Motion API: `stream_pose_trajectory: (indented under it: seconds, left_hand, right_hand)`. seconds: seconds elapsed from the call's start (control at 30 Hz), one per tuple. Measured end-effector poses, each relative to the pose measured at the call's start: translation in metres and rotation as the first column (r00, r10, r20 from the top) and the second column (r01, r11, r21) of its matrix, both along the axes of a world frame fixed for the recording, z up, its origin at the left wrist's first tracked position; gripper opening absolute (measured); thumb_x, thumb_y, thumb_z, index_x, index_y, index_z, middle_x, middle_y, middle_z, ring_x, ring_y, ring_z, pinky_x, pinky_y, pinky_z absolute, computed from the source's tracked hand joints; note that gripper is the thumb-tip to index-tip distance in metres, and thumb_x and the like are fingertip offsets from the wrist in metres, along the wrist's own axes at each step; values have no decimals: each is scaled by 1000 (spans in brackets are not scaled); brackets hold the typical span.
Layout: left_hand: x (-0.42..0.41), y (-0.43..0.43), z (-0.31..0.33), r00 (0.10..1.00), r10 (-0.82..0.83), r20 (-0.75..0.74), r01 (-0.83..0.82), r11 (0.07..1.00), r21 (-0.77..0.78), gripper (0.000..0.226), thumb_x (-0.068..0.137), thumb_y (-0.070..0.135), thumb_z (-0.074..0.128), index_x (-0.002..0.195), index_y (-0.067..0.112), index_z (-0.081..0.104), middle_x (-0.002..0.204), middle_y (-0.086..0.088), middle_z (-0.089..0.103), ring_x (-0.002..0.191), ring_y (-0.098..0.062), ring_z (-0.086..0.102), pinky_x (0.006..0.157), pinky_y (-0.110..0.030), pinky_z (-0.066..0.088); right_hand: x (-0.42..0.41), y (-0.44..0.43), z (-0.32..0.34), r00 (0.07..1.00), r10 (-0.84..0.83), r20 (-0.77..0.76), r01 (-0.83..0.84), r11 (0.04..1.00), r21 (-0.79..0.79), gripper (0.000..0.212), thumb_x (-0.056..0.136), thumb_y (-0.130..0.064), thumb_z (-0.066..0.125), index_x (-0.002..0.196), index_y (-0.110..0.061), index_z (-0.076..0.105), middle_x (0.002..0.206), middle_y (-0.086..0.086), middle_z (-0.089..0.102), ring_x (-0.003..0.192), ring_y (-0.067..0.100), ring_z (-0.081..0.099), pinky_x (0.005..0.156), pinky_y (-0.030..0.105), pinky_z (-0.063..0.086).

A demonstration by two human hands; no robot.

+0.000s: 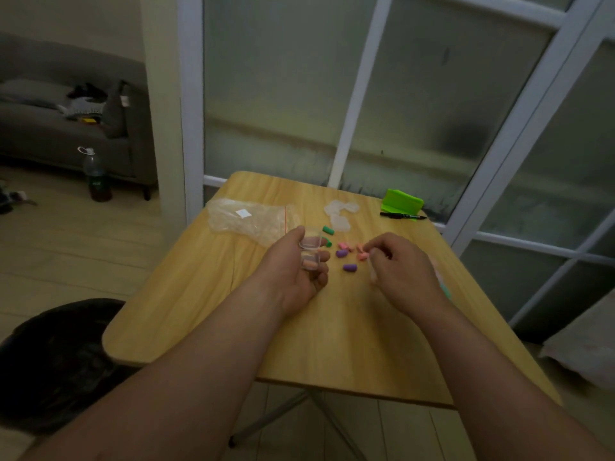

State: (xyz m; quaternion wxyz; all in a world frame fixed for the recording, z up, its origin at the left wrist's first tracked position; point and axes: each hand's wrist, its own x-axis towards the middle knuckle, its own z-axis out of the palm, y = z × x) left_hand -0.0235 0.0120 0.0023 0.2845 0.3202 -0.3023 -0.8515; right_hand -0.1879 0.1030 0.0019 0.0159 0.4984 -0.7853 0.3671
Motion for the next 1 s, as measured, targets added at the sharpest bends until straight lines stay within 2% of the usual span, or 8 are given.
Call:
stream_pose_trajectory:
  seconds: [0.13, 0.27, 0.37, 0.47, 0.6, 0.73, 0.87, 1.0]
  left_hand:
    - [-4, -9, 3, 999, 34, -11, -34, 999, 26, 52, 109, 45, 39, 138, 7, 61, 78, -5, 57, 58, -11, 38, 58, -26, 37]
    - [-5, -18, 1, 999, 44, -21, -43, 998, 37, 50, 109, 45, 40, 132, 8, 64, 81, -5, 60, 51, -9, 39, 56, -25, 38]
    - [-5, -22, 0, 999, 34, -42, -32, 999, 40, 45, 109, 46, 39, 125, 12, 65, 79, -5, 59, 48, -8, 39, 55, -25, 38]
    - [-5, -22, 0, 999, 28, -46, -26, 999, 31, 42, 109, 45, 39, 119, 13, 64, 79, -5, 59, 43, -7, 40, 56, -25, 37]
    - [-4, -23, -1, 999, 26, -35, -25, 999, 23, 43, 109, 45, 39, 121, 13, 64, 78, -5, 59, 43, -8, 41, 55, -25, 38]
    - [-4, -22, -1, 999, 34, -8, -34, 999, 9, 50, 108, 46, 41, 133, 8, 64, 82, -6, 61, 51, -10, 45, 55, -25, 40]
    - [-4, -19, -1, 999, 44, 15, -44, 999, -8, 51, 108, 46, 42, 132, 9, 65, 85, -6, 63, 53, -12, 47, 55, -25, 42]
    - [-4, -15, 1, 999, 44, 21, -44, 999, -20, 51, 108, 46, 42, 132, 8, 66, 86, -7, 63, 57, -13, 48, 55, -25, 42]
  right_hand:
    - [-29, -29, 2, 992, -62, -109, 78, 986, 149, 26, 104, -17, 54, 119, -25, 73, 120, -1, 70, 104, 17, 63, 84, 37, 53]
    - [-47, -63, 3, 972, 24, -233, 54, 945, 322, 35, 104, -18, 55, 134, -29, 68, 129, 4, 64, 113, 23, 63, 93, 40, 54]
    - [-52, -82, 3, 935, 120, -332, 37, 902, 430, 37, 102, -25, 59, 136, -35, 69, 126, 5, 64, 119, 29, 62, 98, 45, 53]
    - [-51, -92, 3, 900, 160, -406, 74, 861, 503, 31, 102, -29, 62, 129, -38, 74, 128, 4, 68, 119, 29, 62, 98, 44, 54]
    - [-50, -96, 0, 897, 148, -417, 72, 881, 468, 23, 99, -29, 67, 119, -34, 77, 122, 1, 71, 113, 26, 64, 94, 43, 55]
    - [-50, -92, 0, 944, 106, -313, 35, 910, 413, 11, 97, -29, 72, 107, -29, 74, 112, -2, 71, 105, 21, 63, 86, 38, 54]
    - [-48, -83, 2, 971, 85, -224, -6, 943, 332, 13, 95, -18, 70, 104, -27, 71, 108, -3, 72, 97, 19, 67, 84, 37, 57]
    - [-40, -67, 10, 992, 66, -106, -44, 978, 202, 16, 94, -11, 69, 99, -26, 67, 99, -3, 72, 81, 12, 68, 74, 33, 56]
